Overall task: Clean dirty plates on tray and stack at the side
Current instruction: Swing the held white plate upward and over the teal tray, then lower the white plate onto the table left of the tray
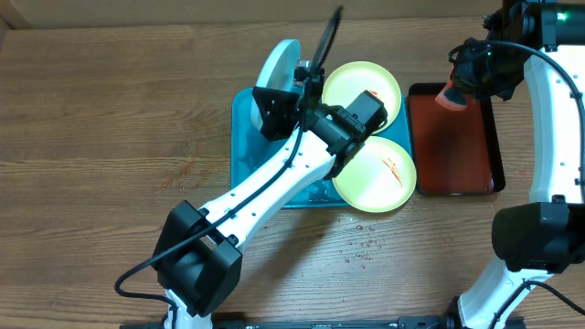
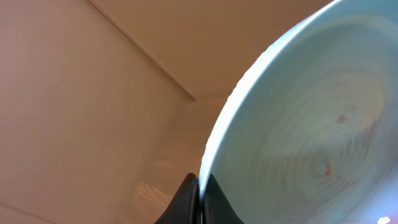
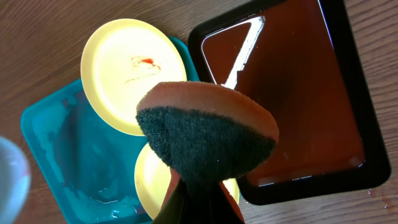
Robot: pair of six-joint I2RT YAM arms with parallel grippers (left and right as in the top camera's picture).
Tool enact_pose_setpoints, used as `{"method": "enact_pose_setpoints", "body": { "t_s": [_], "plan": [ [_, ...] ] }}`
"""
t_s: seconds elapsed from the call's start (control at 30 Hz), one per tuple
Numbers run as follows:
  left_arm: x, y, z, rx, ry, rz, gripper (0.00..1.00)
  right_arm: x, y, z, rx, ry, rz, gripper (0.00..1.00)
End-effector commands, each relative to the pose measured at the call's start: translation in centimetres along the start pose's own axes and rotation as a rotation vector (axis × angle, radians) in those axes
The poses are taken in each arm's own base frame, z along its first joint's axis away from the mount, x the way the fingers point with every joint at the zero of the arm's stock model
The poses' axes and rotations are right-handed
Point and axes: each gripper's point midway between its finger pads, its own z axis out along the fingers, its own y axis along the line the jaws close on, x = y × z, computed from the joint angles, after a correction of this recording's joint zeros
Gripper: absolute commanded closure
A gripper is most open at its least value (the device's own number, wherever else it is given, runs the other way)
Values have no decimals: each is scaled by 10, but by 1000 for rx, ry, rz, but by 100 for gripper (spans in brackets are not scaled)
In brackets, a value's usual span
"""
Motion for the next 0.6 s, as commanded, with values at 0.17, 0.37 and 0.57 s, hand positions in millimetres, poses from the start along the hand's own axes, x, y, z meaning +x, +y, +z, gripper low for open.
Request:
{"method": "enact_pose_setpoints", "body": {
  "t_s": [0.17, 0.37, 0.57],
  "plan": [
    [62, -69, 29, 538, 416, 142, 96, -3, 0, -9, -4, -29, -10, 96],
    [77, -63, 53, 848, 611, 26, 95, -3, 0, -9, -4, -28, -9, 96],
    [73, -11, 96, 1000, 694, -242, 96, -3, 0, -8, -4, -28, -9, 96]
  ]
}}
